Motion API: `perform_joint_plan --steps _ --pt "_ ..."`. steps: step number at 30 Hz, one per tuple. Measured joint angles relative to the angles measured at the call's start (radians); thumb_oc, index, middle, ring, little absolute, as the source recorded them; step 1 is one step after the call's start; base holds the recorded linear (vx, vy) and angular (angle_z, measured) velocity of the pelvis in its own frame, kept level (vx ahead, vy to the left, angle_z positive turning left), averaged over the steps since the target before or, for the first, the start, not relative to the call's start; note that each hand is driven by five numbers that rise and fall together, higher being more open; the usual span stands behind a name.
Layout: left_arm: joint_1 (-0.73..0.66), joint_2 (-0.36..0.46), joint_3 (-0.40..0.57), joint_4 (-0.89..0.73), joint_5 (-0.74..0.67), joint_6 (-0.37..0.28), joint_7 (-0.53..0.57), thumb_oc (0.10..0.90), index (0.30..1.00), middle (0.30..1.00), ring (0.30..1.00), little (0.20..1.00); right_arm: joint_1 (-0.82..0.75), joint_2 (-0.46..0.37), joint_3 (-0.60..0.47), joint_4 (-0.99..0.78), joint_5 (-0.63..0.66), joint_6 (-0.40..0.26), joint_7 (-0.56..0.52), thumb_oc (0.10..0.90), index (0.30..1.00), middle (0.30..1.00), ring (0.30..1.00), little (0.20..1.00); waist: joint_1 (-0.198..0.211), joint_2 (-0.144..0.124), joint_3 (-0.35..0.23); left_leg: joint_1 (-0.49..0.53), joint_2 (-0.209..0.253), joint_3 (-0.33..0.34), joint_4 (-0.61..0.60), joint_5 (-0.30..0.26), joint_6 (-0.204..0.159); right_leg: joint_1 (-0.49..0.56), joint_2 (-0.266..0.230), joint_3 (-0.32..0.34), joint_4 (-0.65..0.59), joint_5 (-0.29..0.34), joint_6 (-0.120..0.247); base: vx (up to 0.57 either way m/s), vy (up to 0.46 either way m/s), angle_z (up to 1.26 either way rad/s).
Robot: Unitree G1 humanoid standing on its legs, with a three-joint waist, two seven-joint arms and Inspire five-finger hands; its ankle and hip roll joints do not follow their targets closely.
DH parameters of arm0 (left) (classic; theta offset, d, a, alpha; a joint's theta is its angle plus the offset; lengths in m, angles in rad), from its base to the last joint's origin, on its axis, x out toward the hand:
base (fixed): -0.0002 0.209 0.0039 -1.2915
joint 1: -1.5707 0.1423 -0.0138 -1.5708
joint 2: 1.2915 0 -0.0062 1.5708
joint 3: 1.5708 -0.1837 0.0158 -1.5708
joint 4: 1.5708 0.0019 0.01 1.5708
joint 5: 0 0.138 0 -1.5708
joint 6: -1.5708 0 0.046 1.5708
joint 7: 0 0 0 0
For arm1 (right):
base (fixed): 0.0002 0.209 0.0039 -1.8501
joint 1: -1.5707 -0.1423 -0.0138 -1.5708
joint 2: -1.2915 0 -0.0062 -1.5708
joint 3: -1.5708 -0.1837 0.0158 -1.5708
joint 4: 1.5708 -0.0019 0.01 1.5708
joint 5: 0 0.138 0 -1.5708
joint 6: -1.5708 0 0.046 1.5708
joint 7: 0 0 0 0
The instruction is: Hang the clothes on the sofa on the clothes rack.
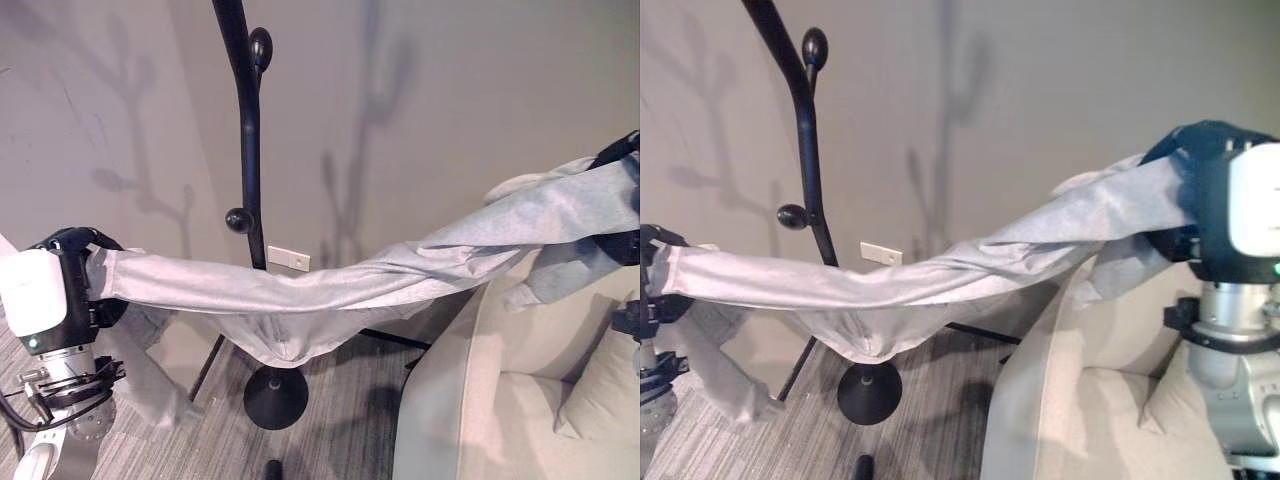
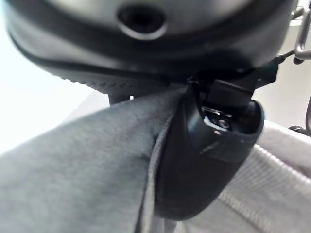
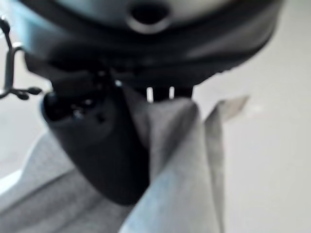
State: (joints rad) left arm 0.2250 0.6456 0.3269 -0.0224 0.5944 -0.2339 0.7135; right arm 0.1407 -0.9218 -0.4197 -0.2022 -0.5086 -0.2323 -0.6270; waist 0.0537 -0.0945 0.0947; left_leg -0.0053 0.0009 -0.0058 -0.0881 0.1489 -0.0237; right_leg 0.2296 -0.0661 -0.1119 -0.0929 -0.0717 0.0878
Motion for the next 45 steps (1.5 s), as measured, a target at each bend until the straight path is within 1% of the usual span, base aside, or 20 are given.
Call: perform_joint_plan --steps 5,9,13,15,17,18,19,20,21,23,25,28,32,35,38,40,42,43,44,45 --pt "-0.042 0.098 0.066 0.010 0.008 0.002 0.047 0.400 0.300 0.300 0.300 0.300 -0.017 -0.016 -0.043 0.019 -0.026 0.000 -0.086 0.400 0.300 0.300 0.300 0.300 0.007 0.010 0.001 -0.001 0.022 -0.016 0.000 0.010 -0.016 0.005 0.026 -0.014 0.000 0.004 -0.018 -0.04 -0.059 0.09" --pt "-0.202 0.213 0.062 0.029 0.037 0.003 0.103 0.400 0.300 0.300 0.300 0.300 -0.116 -0.096 -0.043 0.107 -0.034 0.007 -0.140 0.400 0.300 0.300 0.300 0.300 0.009 0.016 0.000 -0.008 0.032 -0.029 0.004 0.009 -0.028 0.006 0.039 -0.021 0.000 0.011 -0.030 0.00 -0.023 0.07" --pt "-0.464 0.393 -0.085 0.251 0.033 0.027 0.172 0.400 0.300 0.300 0.300 0.300 -0.387 -0.193 0.082 0.287 -0.013 0.010 -0.205 0.400 0.300 0.300 0.300 0.300 -0.016 0.025 -0.011 -0.011 0.037 -0.027 0.014 0.007 -0.028 0.005 0.043 -0.019 0.001 0.021 -0.046 0.03 0.013 -0.03" --pt "-0.694 0.526 -0.314 0.470 0.024 0.043 0.158 0.400 0.300 0.300 0.300 0.300 -0.642 -0.301 0.319 0.472 0.045 0.007 -0.207 0.400 0.300 0.300 0.300 0.300 -0.032 0.027 -0.019 -0.008 0.039 -0.015 0.016 0.010 -0.031 0.004 0.041 -0.012 0.001 0.025 -0.048 0.05 0.054 -0.15" --pt "-0.950 0.571 -0.614 0.695 -0.009 0.038 0.129 0.400 0.300 0.300 0.300 0.300 -0.984 -0.325 0.673 0.687 0.114 -0.001 -0.194 0.400 0.300 0.300 0.300 0.300 -0.052 0.022 -0.024 -0.010 0.033 -0.001 0.020 0.005 -0.026 -0.003 0.032 0.002 0.001 0.026 -0.049 0.15 0.143 -0.18" --pt "-1.123 0.605 -0.832 0.862 -0.043 0.029 0.102 0.400 0.300 0.300 0.300 0.300 -1.205 -0.327 0.939 0.821 0.146 -0.002 -0.163 0.400 0.300 0.300 0.300 0.300 -0.070 0.021 -0.024 -0.020 0.027 0.000 0.041 -0.012 -0.021 -0.004 0.024 0.002 0.001 0.024 -0.045 0.19 0.180 -0.18" --pt "-1.307 0.624 -1.026 1.039 -0.071 0.014 0.046 0.400 0.300 0.300 0.300 0.300 -1.460 -0.327 1.266 0.931 0.165 -0.006 -0.103 0.400 0.300 0.300 0.300 0.300 -0.091 0.021 -0.025 -0.033 0.010 0.013 0.074 -0.042 -0.013 -0.007 0.002 0.005 0.002 0.019 -0.038 0.18 0.184 -0.15" --pt "-1.349 0.620 -1.038 1.079 -0.093 0.013 0.038 0.400 0.300 0.300 0.300 0.300 -1.521 -0.324 1.335 0.938 0.168 -0.009 -0.085 0.400 0.300 0.300 0.300 0.300 -0.093 0.018 -0.026 -0.039 -0.003 0.021 0.085 -0.052 0.001 -0.014 -0.012 0.008 0.007 0.015 -0.031 0.15 0.144 -0.17" --pt "-1.353 0.540 -0.988 1.062 -0.134 0.025 0.015 0.400 0.300 0.300 0.300 0.300 -1.530 -0.321 1.345 0.966 0.189 -0.010 -0.049 0.400 0.300 0.300 0.300 0.300 -0.071 0.016 -0.027 -0.049 -0.021 0.026 0.103 -0.069 0.020 -0.027 -0.032 0.008 0.026 0.005 -0.018 0.19 0.166 -0.06" --pt "-1.315 0.510 -0.991 1.002 -0.132 0.027 -0.009 0.400 0.300 0.300 0.300 0.300 -1.518 -0.320 1.345 0.982 0.209 0.000 -0.015 0.400 0.300 0.300 0.300 0.300 -0.064 0.010 -0.026 -0.060 -0.036 0.027 0.100 -0.075 0.026 -0.040 -0.045 0.006 0.028 0.005 -0.017 0.14 0.125 0.01" --pt "-1.318 0.449 -0.996 1.086 -0.132 0.021 -0.017 0.400 0.300 0.300 0.300 0.300 -1.512 -0.283 1.346 1.011 0.210 0.001 0.016 0.400 0.300 0.300 0.300 0.300 -0.059 0.008 -0.028 -0.055 -0.040 0.032 0.095 -0.077 0.034 -0.040 -0.051 0.006 0.029 0.006 -0.015 0.07 0.069 -0.08" --pt "-1.287 0.429 -0.995 1.138 -0.137 0.024 -0.071 0.400 0.300 0.300 0.300 0.300 -1.453 -0.211 1.313 1.017 0.216 0.002 0.051 0.400 0.300 0.300 0.300 0.300 -0.054 -0.008 -0.032 -0.054 -0.038 0.054 0.078 -0.076 0.036 -0.052 -0.052 0.007 0.021 0.009 -0.010 0.07 0.074 -0.19" --pt "-1.238 0.412 -0.989 1.149 -0.140 0.043 -0.101 0.400 0.300 0.300 0.300 0.300 -1.379 -0.161 1.301 0.994 0.217 0.005 0.100 0.400 0.300 0.300 0.300 0.300 -0.048 -0.010 -0.032 -0.052 -0.034 0.055 0.061 -0.075 0.037 -0.057 -0.048 0.008 0.014 0.010 -0.008 0.05 0.090 -0.02" --pt "-1.108 0.409 -0.840 1.045 -0.139 0.059 -0.111 0.400 0.300 0.300 0.300 0.300 -1.210 -0.147 1.125 0.875 0.218 0.029 0.119 0.400 0.300 0.300 0.300 0.300 -0.036 -0.009 -0.032 -0.054 -0.031 0.055 0.041 -0.073 0.035 -0.067 -0.044 0.007 0.011 0.010 -0.008 0.02 0.089 -0.02" --pt "-1.048 0.368 -0.813 1.025 -0.129 0.070 -0.112 0.400 0.300 0.300 0.300 0.300 -1.118 -0.143 1.082 0.812 0.222 0.035 0.128 0.400 0.300 0.300 0.300 0.300 -0.033 -0.007 -0.032 -0.053 -0.031 0.055 0.034 -0.071 0.035 -0.068 -0.044 0.007 0.007 0.010 -0.008 0.00 0.065 0.00" --pt "-0.910 0.339 -0.716 0.890 -0.123 0.096 -0.112 0.400 0.300 0.300 0.300 0.300 -0.932 -0.108 0.894 0.663 0.220 0.041 0.128 0.400 0.300 0.300 0.300 0.300 -0.031 -0.007 -0.032 -0.054 -0.031 0.055 0.028 -0.071 0.035 -0.073 -0.043 0.008 0.007 0.010 -0.008 0.01 0.037 0.00" --pt "-0.853 0.319 -0.712 0.870 -0.120 0.099 -0.118 0.400 0.300 0.300 0.300 0.300 -0.866 -0.097 0.866 0.631 0.218 0.041 0.127 0.400 0.300 0.300 0.300 0.300 -0.031 -0.007 -0.032 -0.054 -0.032 0.056 0.025 -0.071 0.035 -0.072 -0.045 0.007 0.003 0.010 -0.008 0.01 0.041 -0.03" --pt "-0.743 0.224 -0.575 0.802 -0.124 0.110 -0.106 0.400 0.300 0.300 0.300 0.300 -0.702 0.002 0.693 0.502 0.218 0.070 0.140 0.400 0.300 0.300 0.300 0.300 -0.025 -0.008 -0.030 -0.048 -0.030 0.059 0.015 -0.071 0.035 -0.075 -0.043 0.010 0.006 0.009 -0.007 0.02 0.034 -0.12" --pt "-0.664 0.135 -0.526 0.823 -0.132 0.110 -0.085 0.400 0.300 0.300 0.300 0.300 -0.597 0.109 0.645 0.419 0.233 0.074 0.124 0.400 0.300 0.300 0.300 0.300 -0.028 -0.008 -0.030 -0.044 -0.031 0.065 0.012 -0.071 0.035 -0.075 -0.044 0.011 0.002 0.009 -0.006 0.02 0.039 -0.19" --pt "-0.642 0.083 -0.525 0.860 -0.146 0.119 -0.093 0.400 0.300 0.300 0.300 0.300 -0.561 0.139 0.671 0.390 0.239 0.077 0.143 0.400 0.300 0.300 0.300 0.300 -0.031 -0.009 -0.030 -0.048 -0.028 0.072 0.010 -0.071 0.035 -0.082 -0.042 0.011 0.002 0.009 -0.006 0.00 0.042 -0.17"
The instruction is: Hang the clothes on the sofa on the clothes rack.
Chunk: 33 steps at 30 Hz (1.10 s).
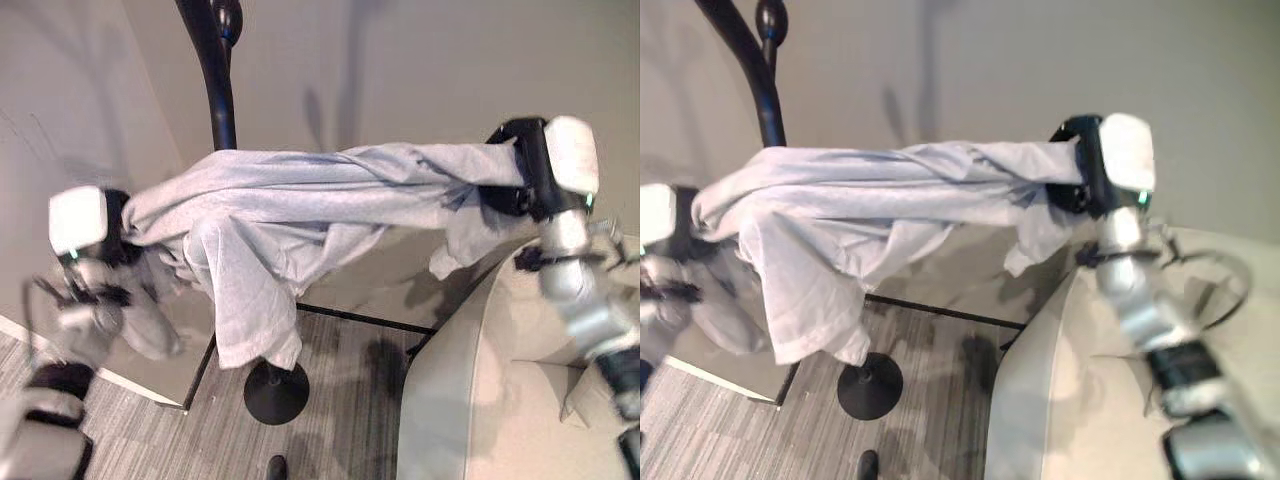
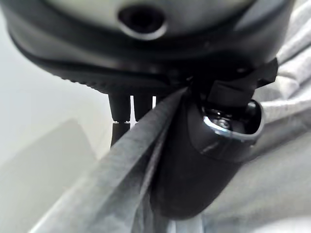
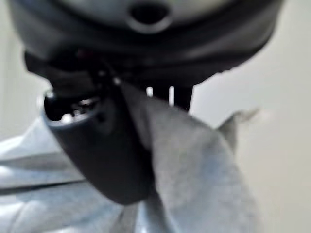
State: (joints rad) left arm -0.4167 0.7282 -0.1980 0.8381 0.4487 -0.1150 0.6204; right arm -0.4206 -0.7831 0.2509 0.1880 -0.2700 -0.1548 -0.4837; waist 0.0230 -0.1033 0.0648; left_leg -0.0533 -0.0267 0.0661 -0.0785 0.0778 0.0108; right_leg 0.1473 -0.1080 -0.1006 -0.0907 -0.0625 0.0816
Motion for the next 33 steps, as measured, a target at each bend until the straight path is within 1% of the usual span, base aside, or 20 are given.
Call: perform_joint_plan --steps 1,2,3,4,5,6,7,8,9,10,11,12,13,14,16,17,21,27,30,33 --pt "0.089 -0.110 0.067 -0.075 -0.049 0.010 0.013 0.400 0.300 0.300 0.300 0.300 0.122 0.097 -0.057 -0.110 0.010 -0.003 0.008 0.400 0.300 0.300 0.300 0.300 0.003 -0.001 0.001 0.007 0.000 0.004 -0.008 0.002 -0.001 0.001 0.000 0.000 0.000 -0.001 0.001 0.00 0.051 -0.13" --pt "0.212 -0.278 0.176 -0.212 -0.122 0.011 0.024 0.400 0.300 0.300 0.300 0.300 0.254 0.262 -0.121 -0.225 0.033 -0.004 0.009 0.400 0.300 0.300 0.300 0.300 0.007 -0.003 0.003 0.016 -0.001 0.007 -0.010 0.002 0.000 0.009 -0.002 0.000 0.000 -0.003 0.005 -0.01 0.034 -0.06" --pt "0.329 -0.466 0.251 -0.354 -0.249 0.007 0.031 0.400 0.300 0.300 0.300 0.300 0.364 0.441 -0.123 -0.301 0.072 -0.009 0.007 0.400 0.300 0.300 0.300 0.300 0.010 -0.006 0.007 0.027 -0.004 0.007 -0.010 0.001 0.002 0.020 -0.006 -0.002 0.000 -0.005 0.008 -0.01 0.017 -0.09" --pt "0.400 -0.585 0.299 -0.446 -0.342 0.002 0.039 0.400 0.300 0.300 0.300 0.300 0.417 0.558 -0.123 -0.319 0.100 -0.009 0.003 0.400 0.300 0.300 0.300 0.300 0.011 -0.010 0.009 0.035 -0.004 0.009 -0.010 -0.001 0.004 0.026 -0.007 -0.001 0.000 -0.005 0.009 -0.02 -0.007 -0.06" --pt "0.416 -0.658 0.262 -0.409 -0.419 -0.011 0.061 0.400 0.300 0.300 0.300 0.300 0.393 0.594 -0.047 -0.229 0.130 -0.011 0.001 0.400 0.300 0.300 0.300 0.300 0.002 -0.009 0.013 0.041 -0.004 0.008 -0.009 0.000 0.004 0.032 -0.006 0.005 0.001 -0.006 0.009 -0.03 -0.014 -0.06" --pt "0.411 -0.650 0.195 -0.405 -0.549 -0.010 0.042 0.400 0.300 0.300 0.300 0.300 0.341 0.563 0.030 -0.147 0.170 -0.006 0.023 0.400 0.300 0.300 0.300 0.300 0.001 -0.011 0.016 0.037 -0.001 0.008 -0.009 0.000 0.003 0.028 -0.004 0.005 0.000 -0.011 0.016 0.00 0.000 0.00" --pt "0.411 -0.657 0.153 -0.447 -0.653 -0.016 0.041 0.400 0.300 0.300 0.300 0.300 0.315 0.552 0.077 -0.107 0.212 -0.003 0.039 0.400 0.300 0.300 0.300 0.300 0.004 -0.013 0.028 0.031 0.002 0.008 -0.009 0.005 -0.004 0.023 -0.002 0.005 0.000 -0.012 0.015 -0.04 -0.028 -0.03" --pt "0.410 -0.655 0.108 -0.502 -0.854 -0.083 0.033 0.477 0.415 0.415 0.415 0.415 0.303 0.557 0.141 -0.075 0.315 0.000 0.070 0.400 0.300 0.300 0.300 0.300 0.016 -0.006 0.042 0.021 0.007 0.008 -0.009 0.013 -0.009 0.012 0.003 0.013 0.000 -0.012 0.015 0.00 0.000 0.00" --pt "0.411 -0.649 0.084 -0.534 -0.953 -0.114 0.009 0.670 0.705 0.705 0.705 0.705 0.304 0.561 0.178 -0.074 0.384 0.000 0.088 0.400 0.300 0.300 0.300 0.300 0.023 0.004 0.049 0.020 0.008 0.006 -0.010 0.017 -0.009 0.014 0.003 0.013 0.000 -0.012 0.015 0.00 0.000 0.00" --pt "0.413 -0.642 0.076 -0.566 -1.036 -0.135 -0.008 0.769 0.853 0.853 0.853 0.853 0.304 0.563 0.208 -0.074 0.447 0.000 0.104 0.400 0.300 0.300 0.300 0.300 0.021 0.011 0.053 0.023 0.008 0.006 -0.010 0.019 -0.009 0.016 0.003 0.013 0.000 -0.011 0.014 0.00 0.000 0.00" --pt "0.411 -0.635 0.066 -0.581 -1.075 -0.151 -0.025 0.800 0.900 0.900 0.900 0.900 0.303 0.559 0.230 -0.074 0.478 0.001 0.119 0.400 0.300 0.300 0.300 0.300 0.022 0.015 0.054 0.023 0.007 0.007 -0.010 0.020 -0.009 0.017 0.003 0.014 0.000 -0.012 0.014 0.00 0.000 0.00" --pt "0.409 -0.619 0.044 -0.630 -1.180 -0.186 -0.066 0.800 0.900 0.900 0.900 0.900 0.300 0.559 0.279 -0.076 0.579 0.000 0.157 0.478 0.418 0.418 0.418 0.418 0.025 0.021 0.055 0.026 0.007 0.006 -0.010 0.026 -0.008 0.020 0.003 0.013 0.000 -0.011 0.014 0.00 0.000 0.00" --pt "0.406 -0.602 0.038 -0.656 -1.234 -0.205 -0.087 0.800 0.900 0.900 0.900 0.900 0.300 0.563 0.297 -0.075 0.654 0.000 0.175 0.712 0.768 0.768 0.768 0.768 0.023 0.020 0.054 0.028 0.007 0.006 -0.010 0.027 -0.007 0.023 0.003 0.014 0.000 -0.011 0.013 0.00 0.000 0.00" --pt "0.401 -0.602 0.032 -0.663 -1.256 -0.212 -0.107 0.800 0.900 0.900 0.900 0.900 0.300 0.566 0.305 -0.075 0.709 0.000 0.189 0.800 0.900 0.900 0.900 0.900 0.024 0.021 0.054 0.030 0.007 0.006 -0.010 0.028 -0.007 0.025 0.002 0.014 0.000 -0.011 0.013 0.00 0.000 0.00" --pt "0.398 -0.596 0.031 -0.665 -1.320 -0.218 -0.148 0.800 0.900 0.900 0.900 0.900 0.295 0.564 0.331 -0.075 0.863 0.000 0.222 0.800 0.900 0.900 0.900 0.900 0.029 0.021 0.054 0.042 0.006 0.007 -0.010 0.029 -0.007 0.036 0.001 0.015 0.000 -0.011 0.013 0.00 0.000 0.00" --pt "0.398 -0.592 0.024 -0.665 -1.372 -0.218 -0.168 0.800 0.900 0.900 0.900 0.900 0.295 0.553 0.338 -0.074 0.951 0.001 0.264 0.800 0.900 0.900 0.900 0.900 0.037 0.020 0.053 0.045 0.006 0.007 -0.010 0.030 -0.007 0.039 0.001 0.016 0.000 -0.011 0.013 -0.01 -0.034 -0.01" --pt "0.418 -0.572 0.014 -0.659 -1.397 -0.205 -0.197 0.800 0.900 0.900 0.900 0.900 0.295 0.500 0.338 -0.074 1.034 0.004 0.319 0.800 0.900 0.900 0.900 0.900 0.053 0.021 0.052 0.047 0.005 0.003 -0.010 0.033 -0.007 0.044 0.001 0.013 0.000 -0.009 0.010 0.00 -0.018 0.03" --pt "0.462 -0.534 0.024 -0.638 -1.388 -0.178 -0.255 0.800 0.900 0.900 0.900 0.900 0.295 0.422 0.311 -0.074 1.027 0.012 0.330 0.800 0.900 0.900 0.900 0.900 0.058 0.026 0.048 0.051 0.005 0.000 -0.010 0.036 -0.005 0.049 0.001 0.008 0.000 -0.008 0.010 -0.01 -0.011 0.02" --pt "0.487 -0.532 0.024 -0.603 -1.370 -0.149 -0.283 0.800 0.900 0.900 0.900 0.900 0.292 0.372 0.279 -0.075 0.953 0.013 0.331 0.800 0.900 0.900 0.900 0.900 0.059 0.034 0.040 0.052 0.006 -0.006 -0.010 0.038 -0.003 0.053 0.003 -0.003 0.000 -0.008 0.010 -0.03 -0.032 0.05" --pt "0.513 -0.531 0.024 -0.571 -1.320 -0.142 -0.306 0.800 0.900 0.900 0.900 0.900 0.289 0.283 0.277 -0.086 0.855 0.019 0.362 0.800 0.900 0.900 0.900 0.900 0.063 0.041 0.033 0.053 0.008 -0.007 -0.010 0.039 -0.004 0.055 0.005 -0.004 0.000 -0.008 0.009 -0.04 -0.045 0.01"
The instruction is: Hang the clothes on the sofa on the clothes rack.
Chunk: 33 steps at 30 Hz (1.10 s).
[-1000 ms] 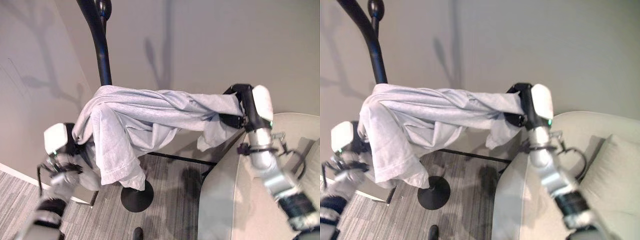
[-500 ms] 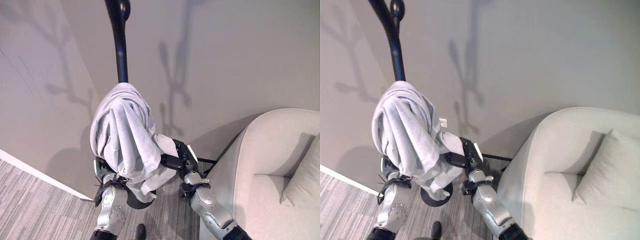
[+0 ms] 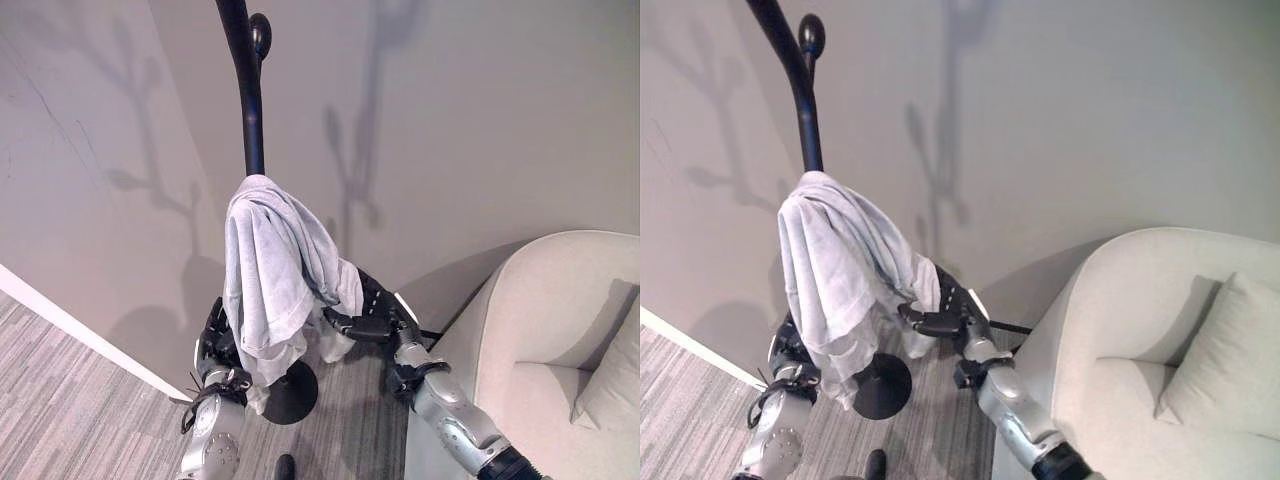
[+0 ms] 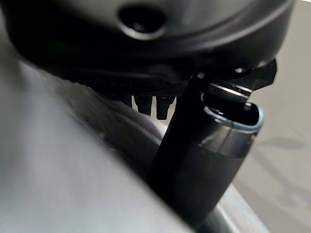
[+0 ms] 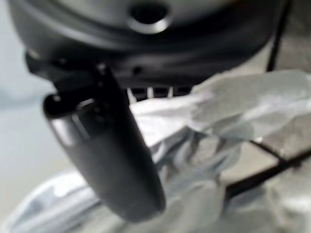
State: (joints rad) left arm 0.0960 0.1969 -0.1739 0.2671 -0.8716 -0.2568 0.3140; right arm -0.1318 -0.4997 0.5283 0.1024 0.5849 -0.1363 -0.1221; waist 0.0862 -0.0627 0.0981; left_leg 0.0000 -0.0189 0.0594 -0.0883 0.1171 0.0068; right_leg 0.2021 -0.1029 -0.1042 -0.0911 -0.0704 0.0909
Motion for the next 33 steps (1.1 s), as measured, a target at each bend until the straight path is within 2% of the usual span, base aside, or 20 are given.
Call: perform_joint_plan --steps 4,6,7,8,9,11,13,14,19,21,22,23,25,27,28,29,31,32,33 --pt "0.078 0.025 0.036 0.001 0.070 0.001 -0.067 0.800 0.900 0.900 0.900 0.900 0.002 -0.169 -0.011 -0.054 -0.086 -0.002 0.087 0.800 0.900 0.900 0.900 0.900 -0.001 0.001 -0.001 0.004 0.005 0.002 0.000 0.002 -0.001 0.002 0.003 0.001 -0.001 0.002 -0.003 -0.03 -0.029 -0.01" --pt "0.103 0.037 0.059 0.003 0.098 0.001 -0.085 0.800 0.900 0.900 0.900 0.900 0.007 -0.203 -0.037 -0.060 -0.115 -0.001 0.106 0.800 0.900 0.900 0.900 0.900 -0.002 0.001 -0.001 0.008 0.009 0.004 0.000 0.002 -0.001 0.004 0.007 0.002 -0.001 0.003 -0.004 -0.04 -0.038 -0.03" --pt "0.116 0.051 0.067 0.002 0.123 0.001 -0.110 0.800 0.900 0.900 0.900 0.900 0.019 -0.246 -0.045 -0.087 -0.126 -0.001 0.130 0.800 0.900 0.900 0.900 0.900 -0.001 0.001 -0.001 0.007 0.011 0.005 0.000 0.003 -0.002 0.004 0.008 0.003 -0.001 0.003 -0.004 -0.06 -0.042 -0.04" --pt "0.141 0.081 0.082 -0.002 0.162 0.000 -0.136 0.800 0.900 0.900 0.900 0.900 0.035 -0.328 -0.051 -0.135 -0.146 -0.008 0.176 0.800 0.900 0.900 0.900 0.900 -0.002 0.001 -0.001 0.009 0.014 0.006 0.000 0.003 -0.003 0.005 0.011 0.004 -0.001 0.003 -0.005 -0.06 -0.039 -0.04" --pt "0.153 0.117 0.089 -0.002 0.204 -0.001 -0.152 0.800 0.900 0.900 0.900 0.900 0.045 -0.379 -0.067 -0.159 -0.148 -0.018 0.217 0.800 0.900 0.900 0.900 0.900 -0.002 0.001 -0.001 0.010 0.018 0.007 -0.001 0.005 -0.006 0.005 0.014 0.004 -0.001 0.005 -0.007 -0.05 -0.031 -0.04" --pt "0.154 0.128 0.097 -0.003 0.228 -0.004 -0.167 0.800 0.900 0.900 0.900 0.900 0.046 -0.386 -0.077 -0.161 -0.147 -0.023 0.247 0.800 0.900 0.900 0.900 0.900 -0.007 0.002 -0.002 0.011 0.021 0.008 -0.001 0.005 -0.007 0.006 0.017 0.006 -0.001 0.007 -0.011 -0.05 -0.037 -0.01" --pt "0.174 0.154 0.096 -0.041 0.245 -0.004 -0.226 0.800 0.900 0.900 0.900 0.900 0.090 -0.498 -0.102 -0.229 -0.126 -0.024 0.311 0.800 0.900 0.900 0.900 0.900 -0.014 0.006 -0.002 0.007 0.021 0.008 -0.001 0.008 -0.010 0.002 0.017 0.006 -0.001 0.008 -0.012 -0.06 -0.044 0.01" --pt "0.199 0.159 0.110 -0.086 0.244 -0.009 -0.242 0.800 0.900 0.900 0.900 0.900 0.140 -0.539 -0.150 -0.259 -0.102 -0.037 0.341 0.800 0.900 0.900 0.900 0.900 -0.014 0.004 -0.003 0.007 0.021 0.008 -0.001 0.008 -0.010 0.002 0.017 0.006 -0.001 0.009 -0.013 -0.03 -0.031 -0.01" --pt "0.213 0.158 0.122 -0.096 0.140 -0.024 -0.337 0.800 0.900 0.900 0.900 0.900 0.263 -0.533 -0.261 -0.261 0.051 -0.043 0.400 0.800 0.900 0.900 0.900 0.900 -0.030 0.011 -0.008 0.010 0.022 0.008 -0.001 0.008 -0.012 0.004 0.019 0.007 0.000 0.010 -0.015 -0.01 -0.013 0.00" --pt "0.228 0.139 0.134 -0.098 0.070 -0.024 -0.395 0.800 0.900 0.900 0.900 0.900 0.328 -0.468 -0.287 -0.209 0.141 -0.043 0.448 0.800 0.900 0.900 0.900 0.900 -0.031 0.006 -0.011 0.010 0.023 0.005 -0.001 0.009 -0.012 0.005 0.020 0.005 0.000 0.009 -0.015 -0.02 -0.036 0.07" --pt "0.220 0.060 0.196 -0.042 -0.035 -0.029 -0.462 0.800 0.900 0.900 0.900 0.900 0.365 -0.240 -0.344 -0.037 0.283 -0.026 0.506 0.800 0.900 0.900 0.900 0.900 -0.023 -0.008 -0.023 0.010 0.022 -0.002 -0.001 0.009 -0.014 0.009 0.023 -0.001 0.000 0.007 -0.017 0.00 -0.024 0.10" --pt "0.206 -0.009 0.236 0.025 -0.108 -0.032 -0.471 0.800 0.900 0.900 0.900 0.900 0.379 -0.106 -0.369 0.086 0.350 0.004 0.517 0.800 0.900 0.900 0.900 0.900 -0.018 -0.007 -0.027 0.009 0.022 -0.004 -0.001 0.008 -0.015 0.009 0.023 -0.003 0.000 0.005 -0.018 0.00 -0.020 0.12" --pt "0.194 -0.105 0.300 0.141 -0.198 -0.034 -0.471 0.800 0.900 0.900 0.900 0.900 0.390 0.128 -0.440 0.294 0.431 0.040 0.519 0.800 0.900 0.900 0.900 0.900 -0.017 0.000 -0.031 0.009 0.021 -0.008 -0.001 0.008 -0.018 0.010 0.024 -0.004 -0.001 0.004 -0.019 0.01 -0.020 0.05" --pt "0.195 -0.134 0.304 0.289 -0.218 -0.042 -0.456 0.800 0.900 0.900 0.900 0.900 0.417 0.352 -0.514 0.449 0.526 0.049 0.513 0.800 0.900 0.900 0.900 0.900 -0.016 0.015 -0.035 0.009 0.020 -0.014 -0.001 0.009 -0.021 0.015 0.024 -0.011 0.000 0.001 -0.020 0.00 -0.012 0.07" --pt "0.169 -0.130 0.290 0.455 -0.211 -0.029 -0.419 0.800 0.900 0.900 0.900 0.900 0.417 0.420 -0.508 0.554 0.604 0.062 0.474 0.800 0.900 0.900 0.900 0.900 -0.019 0.028 -0.044 0.008 0.019 -0.014 -0.001 0.008 -0.021 0.013 0.024 -0.013 -0.001 0.001 -0.020 -0.02 -0.009 0.11" --pt "0.174 -0.130 0.283 0.545 -0.204 -0.004 -0.390 0.800 0.900 0.900 0.900 0.900 0.418 0.409 -0.441 0.600 0.614 0.083 0.458 0.800 0.900 0.900 0.900 0.900 -0.018 0.029 -0.041 0.006 0.019 -0.016 -0.001 0.009 -0.022 0.013 0.024 -0.020 -0.001 0.001 -0.020 -0.02 -0.008 0.13" --pt "0.181 -0.114 0.283 0.658 -0.174 -0.002 -0.389 0.800 0.900 0.900 0.900 0.900 0.377 0.400 -0.424 0.680 0.621 0.077 0.455 0.800 0.900 0.900 0.900 0.900 -0.014 0.022 -0.043 0.006 0.019 -0.025 -0.002 0.007 -0.029 0.014 0.025 -0.027 -0.001 0.000 -0.021 -0.02 -0.004 0.12" --pt "0.114 -0.080 0.284 0.850 -0.130 -0.001 -0.395 0.800 0.900 0.900 0.900 0.900 0.268 0.398 -0.419 0.878 0.621 0.058 0.440 0.800 0.900 0.900 0.900 0.900 -0.016 0.011 -0.059 0.012 0.021 -0.027 -0.001 0.006 -0.031 0.019 0.027 -0.026 -0.001 -0.002 -0.020 0.00 -0.006 0.08" --pt "0.058 -0.055 0.283 1.018 -0.099 0.024 -0.388 0.800 0.900 0.900 0.900 0.900 0.177 0.407 -0.407 1.113 0.611 0.083 0.382 0.800 0.900 0.900 0.900 0.900 -0.008 -0.002 -0.074 -0.002 0.020 -0.031 -0.003 0.006 -0.032 0.013 0.027 -0.029 -0.001 -0.007 -0.022 0.03 0.001 0.04"
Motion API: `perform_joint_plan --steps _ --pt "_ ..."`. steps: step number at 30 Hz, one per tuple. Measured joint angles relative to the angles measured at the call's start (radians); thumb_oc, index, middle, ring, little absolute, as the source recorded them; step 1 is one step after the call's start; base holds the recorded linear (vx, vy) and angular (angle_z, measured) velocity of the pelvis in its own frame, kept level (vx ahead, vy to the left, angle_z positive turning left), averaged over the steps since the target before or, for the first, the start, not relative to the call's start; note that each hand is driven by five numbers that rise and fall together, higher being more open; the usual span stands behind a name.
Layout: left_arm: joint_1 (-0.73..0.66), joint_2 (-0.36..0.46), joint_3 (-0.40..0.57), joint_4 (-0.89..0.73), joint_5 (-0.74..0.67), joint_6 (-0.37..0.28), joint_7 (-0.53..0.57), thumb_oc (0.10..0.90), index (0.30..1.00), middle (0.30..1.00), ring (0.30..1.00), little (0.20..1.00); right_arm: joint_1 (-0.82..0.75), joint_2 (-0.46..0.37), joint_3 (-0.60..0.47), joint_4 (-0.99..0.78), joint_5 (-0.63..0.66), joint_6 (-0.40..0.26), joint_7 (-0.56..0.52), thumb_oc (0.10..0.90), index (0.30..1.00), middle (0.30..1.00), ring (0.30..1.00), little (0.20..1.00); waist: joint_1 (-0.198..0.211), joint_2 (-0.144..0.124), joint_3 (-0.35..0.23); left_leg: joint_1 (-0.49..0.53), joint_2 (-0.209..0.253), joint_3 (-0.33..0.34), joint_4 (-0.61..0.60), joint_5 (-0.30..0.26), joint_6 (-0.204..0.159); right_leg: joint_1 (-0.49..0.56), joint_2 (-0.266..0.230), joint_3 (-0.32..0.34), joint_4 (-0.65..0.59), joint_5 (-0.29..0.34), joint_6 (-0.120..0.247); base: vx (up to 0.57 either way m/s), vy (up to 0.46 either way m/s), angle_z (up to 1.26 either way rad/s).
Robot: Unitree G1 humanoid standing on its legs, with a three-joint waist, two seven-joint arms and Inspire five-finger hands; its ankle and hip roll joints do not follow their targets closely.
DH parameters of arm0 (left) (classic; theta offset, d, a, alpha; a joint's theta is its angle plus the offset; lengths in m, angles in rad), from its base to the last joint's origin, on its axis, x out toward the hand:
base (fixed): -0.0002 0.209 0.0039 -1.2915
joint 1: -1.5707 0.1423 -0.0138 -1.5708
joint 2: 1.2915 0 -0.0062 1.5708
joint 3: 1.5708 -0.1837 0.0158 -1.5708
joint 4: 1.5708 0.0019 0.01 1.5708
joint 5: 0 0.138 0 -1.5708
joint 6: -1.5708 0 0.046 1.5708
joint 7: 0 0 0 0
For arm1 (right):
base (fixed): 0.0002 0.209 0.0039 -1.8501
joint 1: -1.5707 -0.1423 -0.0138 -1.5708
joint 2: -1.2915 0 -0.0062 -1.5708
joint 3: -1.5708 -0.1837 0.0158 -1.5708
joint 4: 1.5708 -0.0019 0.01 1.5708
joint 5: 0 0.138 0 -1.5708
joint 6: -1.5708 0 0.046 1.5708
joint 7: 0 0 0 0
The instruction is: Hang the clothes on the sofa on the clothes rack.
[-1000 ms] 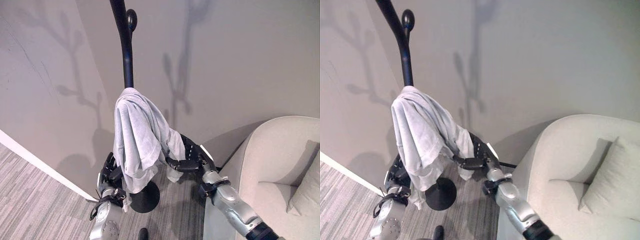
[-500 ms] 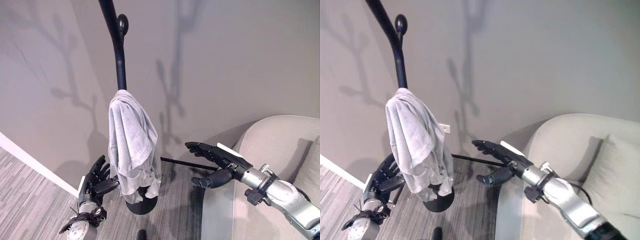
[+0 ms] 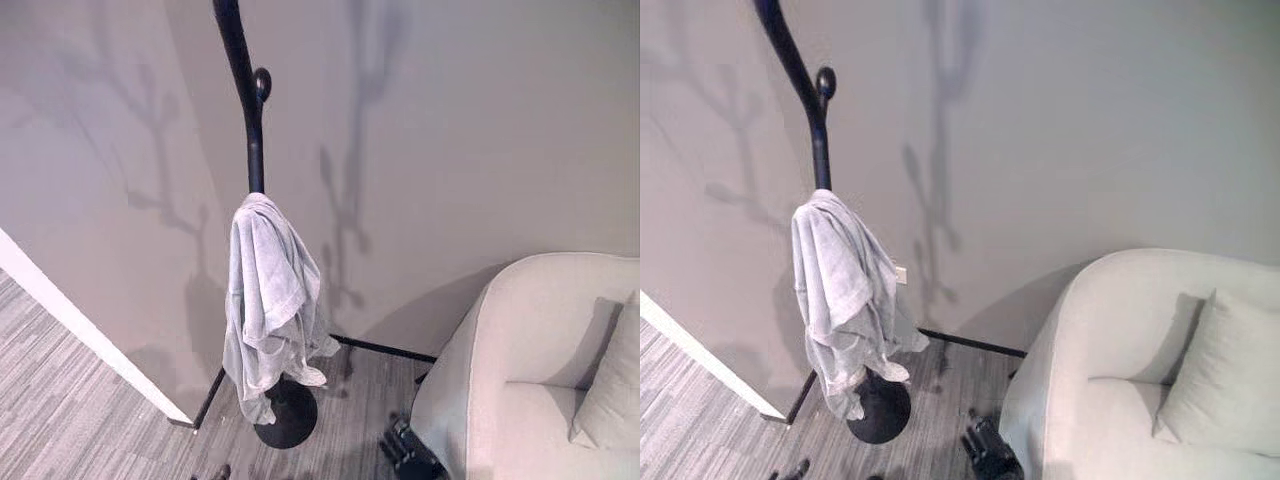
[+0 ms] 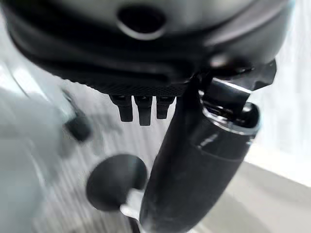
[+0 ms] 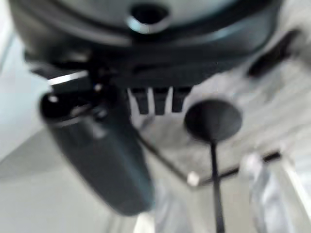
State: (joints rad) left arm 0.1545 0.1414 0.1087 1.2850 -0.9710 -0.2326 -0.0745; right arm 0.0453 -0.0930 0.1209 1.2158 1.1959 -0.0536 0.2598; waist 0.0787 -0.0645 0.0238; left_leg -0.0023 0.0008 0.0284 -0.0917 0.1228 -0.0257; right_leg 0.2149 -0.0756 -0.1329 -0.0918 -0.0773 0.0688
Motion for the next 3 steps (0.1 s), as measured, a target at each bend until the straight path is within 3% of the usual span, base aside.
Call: perform_joint_plan --steps 1,3 --pt "-0.008 0.000 -0.002 0.027 0.005 0.000 -0.002 0.800 0.900 0.900 0.900 0.900 -0.016 0.010 -0.001 0.061 -0.014 0.001 -0.002 0.800 0.900 0.900 0.900 0.900 0.001 -0.002 -0.002 0.004 -0.001 0.000 0.003 0.002 -0.001 0.001 0.000 0.001 0.000 0.004 -0.005 0.04 0.007 0.05" --pt "-0.106 0.018 -0.032 0.245 0.153 0.024 -0.002 0.800 0.900 0.900 0.900 0.900 -0.256 0.013 -0.196 0.529 -0.085 0.015 -0.088 0.800 0.900 0.900 0.900 0.900 0.000 0.003 -0.017 0.010 -0.005 -0.004 0.002 -0.002 0.002 0.016 -0.005 0.000 0.001 0.001 -0.003 0.06 0.007 0.02"
